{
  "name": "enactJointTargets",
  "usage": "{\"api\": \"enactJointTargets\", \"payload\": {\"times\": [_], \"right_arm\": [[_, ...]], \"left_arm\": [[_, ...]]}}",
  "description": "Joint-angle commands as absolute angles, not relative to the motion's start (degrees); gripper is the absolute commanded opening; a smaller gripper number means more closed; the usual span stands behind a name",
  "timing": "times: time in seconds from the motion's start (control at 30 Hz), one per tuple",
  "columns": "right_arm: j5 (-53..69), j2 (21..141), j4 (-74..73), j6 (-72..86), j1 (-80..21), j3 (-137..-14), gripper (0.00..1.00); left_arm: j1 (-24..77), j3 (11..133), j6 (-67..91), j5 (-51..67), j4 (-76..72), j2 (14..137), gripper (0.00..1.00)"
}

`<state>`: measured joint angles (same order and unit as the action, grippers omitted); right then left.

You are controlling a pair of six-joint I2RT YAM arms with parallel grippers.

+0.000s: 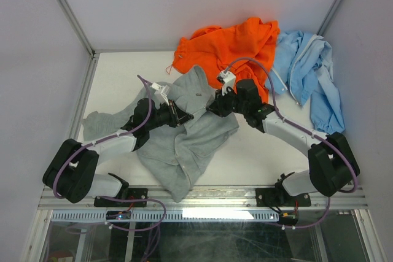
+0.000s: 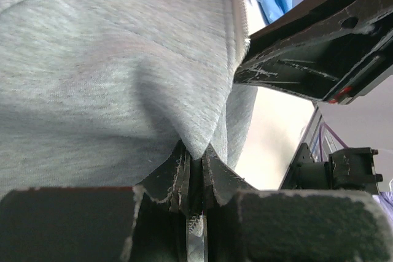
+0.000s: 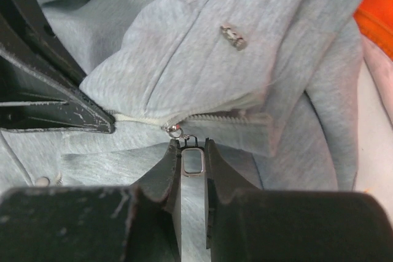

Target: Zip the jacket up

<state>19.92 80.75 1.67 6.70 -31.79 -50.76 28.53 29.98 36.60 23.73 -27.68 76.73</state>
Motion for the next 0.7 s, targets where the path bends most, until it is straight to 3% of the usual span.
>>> {"api": "enactJointTargets", "payload": {"times": [0.0, 0.3, 0.5, 0.63, 0.67], "right_arm": [[11.02, 81.22, -1.89, 9.72, -26.12, -56.00, 0.00], [17.20, 79.94, -1.10, 7.66, -24.03, -57.66, 0.00], [9.79, 78.84, -0.10, 5.11, -23.87, -55.21, 0.00], [15.78, 78.20, -0.65, 0.36, -26.04, -56.11, 0.00], [16.36, 77.94, -0.13, -0.50, -27.43, -55.80, 0.07]], "left_arm": [[28.03, 29.97, 34.61, 20.16, -22.10, 74.54, 0.00], [28.12, 30.57, 34.79, 20.55, -18.78, 73.97, 0.00], [28.12, 31.71, 34.99, 20.54, -15.50, 72.49, 0.00], [28.11, 31.66, 35.31, 20.99, -15.58, 71.72, 0.00], [28.08, 31.79, 35.25, 21.19, -15.70, 71.74, 0.00]]}}
